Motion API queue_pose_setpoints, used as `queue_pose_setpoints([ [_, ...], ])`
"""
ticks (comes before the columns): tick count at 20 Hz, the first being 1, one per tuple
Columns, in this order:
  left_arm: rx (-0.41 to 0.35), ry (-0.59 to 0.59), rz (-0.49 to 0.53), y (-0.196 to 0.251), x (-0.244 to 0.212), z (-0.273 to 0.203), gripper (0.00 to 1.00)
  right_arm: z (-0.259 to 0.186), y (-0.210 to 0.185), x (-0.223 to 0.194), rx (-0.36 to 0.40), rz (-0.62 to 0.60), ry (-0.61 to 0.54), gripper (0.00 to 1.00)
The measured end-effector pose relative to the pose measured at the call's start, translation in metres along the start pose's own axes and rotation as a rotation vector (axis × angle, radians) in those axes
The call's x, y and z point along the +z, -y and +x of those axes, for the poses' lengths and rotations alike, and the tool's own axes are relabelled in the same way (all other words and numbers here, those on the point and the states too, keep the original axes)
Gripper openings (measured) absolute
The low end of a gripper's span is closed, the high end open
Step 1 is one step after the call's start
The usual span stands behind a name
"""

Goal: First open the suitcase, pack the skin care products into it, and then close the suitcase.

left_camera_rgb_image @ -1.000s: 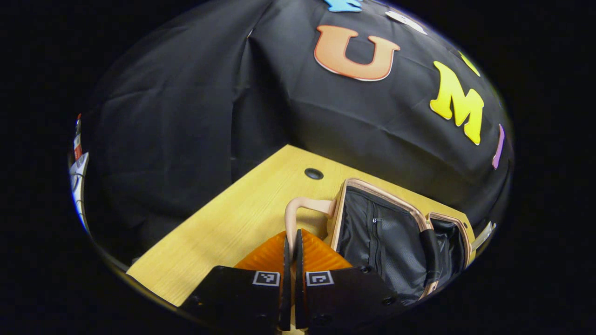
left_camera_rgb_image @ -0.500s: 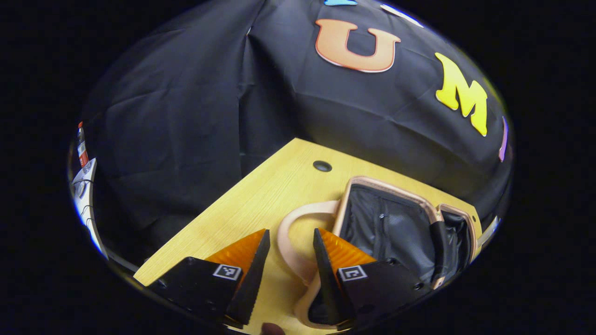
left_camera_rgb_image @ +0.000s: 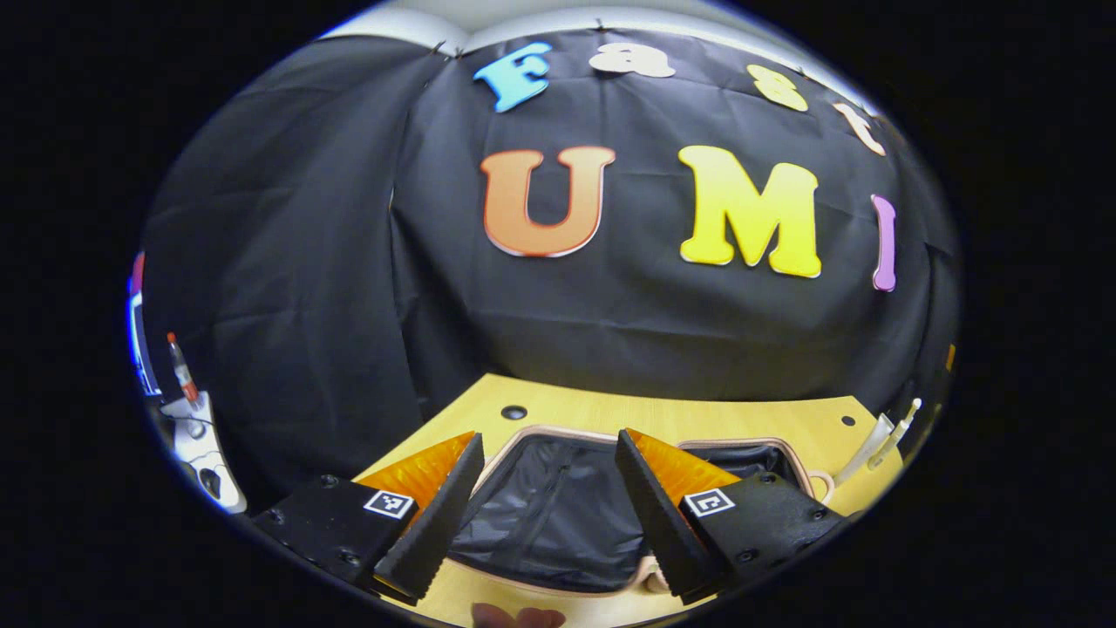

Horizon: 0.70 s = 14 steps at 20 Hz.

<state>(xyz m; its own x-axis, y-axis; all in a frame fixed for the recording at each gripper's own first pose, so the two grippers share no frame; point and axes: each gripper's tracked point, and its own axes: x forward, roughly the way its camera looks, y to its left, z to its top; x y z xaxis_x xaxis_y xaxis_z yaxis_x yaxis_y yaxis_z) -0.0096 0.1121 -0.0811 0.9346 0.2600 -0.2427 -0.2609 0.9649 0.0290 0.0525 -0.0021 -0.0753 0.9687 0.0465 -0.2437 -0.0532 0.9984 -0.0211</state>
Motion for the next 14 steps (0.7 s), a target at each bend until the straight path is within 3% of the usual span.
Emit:
queue_pose_setpoints([
  [2, -0.043, -0.003, 0.009, 0.047, 0.001, -0.017, 0.96, -0.003, 0.020, -0.005, -0.003, 0.013, -0.005, 0.79],
  [7, -0.249, 0.011, 0.011, 0.179, 0.001, -0.035, 0.96, -0.013, 0.086, -0.032, -0.043, 0.031, -0.059, 0.80],
  [9, -0.349, -0.021, 0.072, 0.233, -0.015, -0.042, 0.96, -0.018, 0.116, -0.040, -0.084, 0.037, -0.077, 0.80],
  [14, -0.535, -0.094, 0.094, 0.336, -0.049, -0.063, 0.97, -0.031, 0.169, -0.053, -0.161, 0.040, -0.094, 0.80],
])
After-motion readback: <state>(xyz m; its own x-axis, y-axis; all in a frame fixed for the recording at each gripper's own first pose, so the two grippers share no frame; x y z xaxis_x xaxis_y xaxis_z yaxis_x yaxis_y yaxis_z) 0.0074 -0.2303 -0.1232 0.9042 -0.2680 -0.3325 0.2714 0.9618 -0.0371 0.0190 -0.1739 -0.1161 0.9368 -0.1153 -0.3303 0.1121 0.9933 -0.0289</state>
